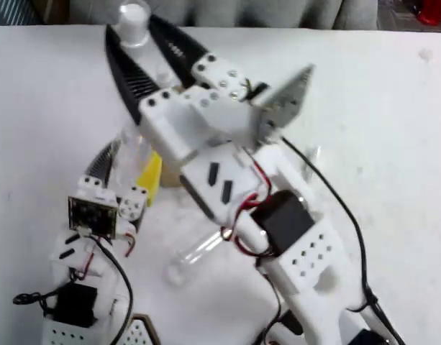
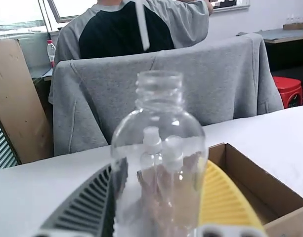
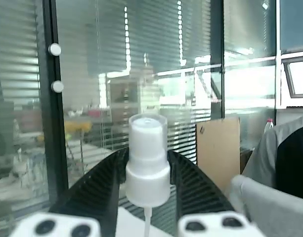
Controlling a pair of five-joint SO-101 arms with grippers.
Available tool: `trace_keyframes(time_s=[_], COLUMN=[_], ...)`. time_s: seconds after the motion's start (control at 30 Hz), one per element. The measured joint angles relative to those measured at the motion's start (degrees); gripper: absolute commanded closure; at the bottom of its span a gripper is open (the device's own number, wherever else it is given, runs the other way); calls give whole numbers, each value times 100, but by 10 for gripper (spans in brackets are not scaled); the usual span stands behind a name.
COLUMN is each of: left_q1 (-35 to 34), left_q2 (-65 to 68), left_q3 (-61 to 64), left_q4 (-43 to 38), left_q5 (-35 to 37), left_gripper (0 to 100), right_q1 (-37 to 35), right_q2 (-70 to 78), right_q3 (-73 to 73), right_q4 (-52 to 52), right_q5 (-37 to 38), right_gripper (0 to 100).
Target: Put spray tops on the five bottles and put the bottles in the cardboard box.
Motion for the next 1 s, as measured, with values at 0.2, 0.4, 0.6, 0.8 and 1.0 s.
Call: trace_keyframes(time_s=[0.2,0.4,0.6,0.8,1.0], left_q1=[0,0,0,0,0], left_q2=[0,0,0,0,0], left_q3=[97,281,281,281,281], left_q4=[0,0,0,0,0], left_q5=[0,0,0,0,0], left_gripper=[980,980,980,980,980], right_q1=[35,18,0,18,9], right_q2=[193,193,202,475,835], right_q3=[-677,-1424,-1908,-1873,-1864], right_q4=[1073,2119,2743,2356,2180], right_q5=[0,-343,-598,-615,-615], right_gripper=[983,983,983,983,983])
